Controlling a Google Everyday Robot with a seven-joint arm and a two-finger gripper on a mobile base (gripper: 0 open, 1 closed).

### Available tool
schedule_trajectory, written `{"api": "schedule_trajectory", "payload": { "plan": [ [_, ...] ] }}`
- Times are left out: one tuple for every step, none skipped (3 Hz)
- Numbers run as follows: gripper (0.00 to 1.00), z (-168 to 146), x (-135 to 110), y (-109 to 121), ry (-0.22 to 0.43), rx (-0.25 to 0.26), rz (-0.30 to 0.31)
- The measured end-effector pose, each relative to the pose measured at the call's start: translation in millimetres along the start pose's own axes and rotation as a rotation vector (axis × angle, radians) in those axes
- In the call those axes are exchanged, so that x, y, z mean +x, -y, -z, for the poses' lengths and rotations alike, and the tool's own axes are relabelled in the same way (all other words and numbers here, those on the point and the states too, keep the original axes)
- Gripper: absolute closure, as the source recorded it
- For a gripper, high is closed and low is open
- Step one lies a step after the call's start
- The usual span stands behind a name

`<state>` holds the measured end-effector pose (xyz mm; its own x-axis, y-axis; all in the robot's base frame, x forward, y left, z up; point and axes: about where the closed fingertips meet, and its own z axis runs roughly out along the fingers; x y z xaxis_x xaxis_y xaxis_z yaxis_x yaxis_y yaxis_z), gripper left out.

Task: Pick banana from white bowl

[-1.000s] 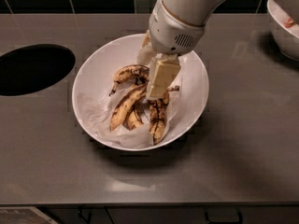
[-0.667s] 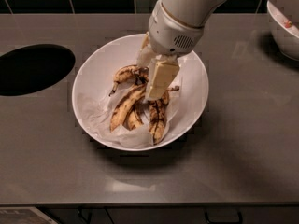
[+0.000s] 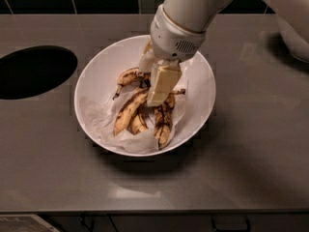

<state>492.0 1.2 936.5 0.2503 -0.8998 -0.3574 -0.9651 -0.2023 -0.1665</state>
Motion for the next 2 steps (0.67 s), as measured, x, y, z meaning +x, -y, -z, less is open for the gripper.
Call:
{"api": "schedule_trajectory", "payload": {
  "plan": [
    [0.38,-8.5,0.2,0.9,0.007,-0.012,0.0],
    [0.37,-12.8,-0.2,1.7,0.009,-0.018,0.002]
  ]
}}
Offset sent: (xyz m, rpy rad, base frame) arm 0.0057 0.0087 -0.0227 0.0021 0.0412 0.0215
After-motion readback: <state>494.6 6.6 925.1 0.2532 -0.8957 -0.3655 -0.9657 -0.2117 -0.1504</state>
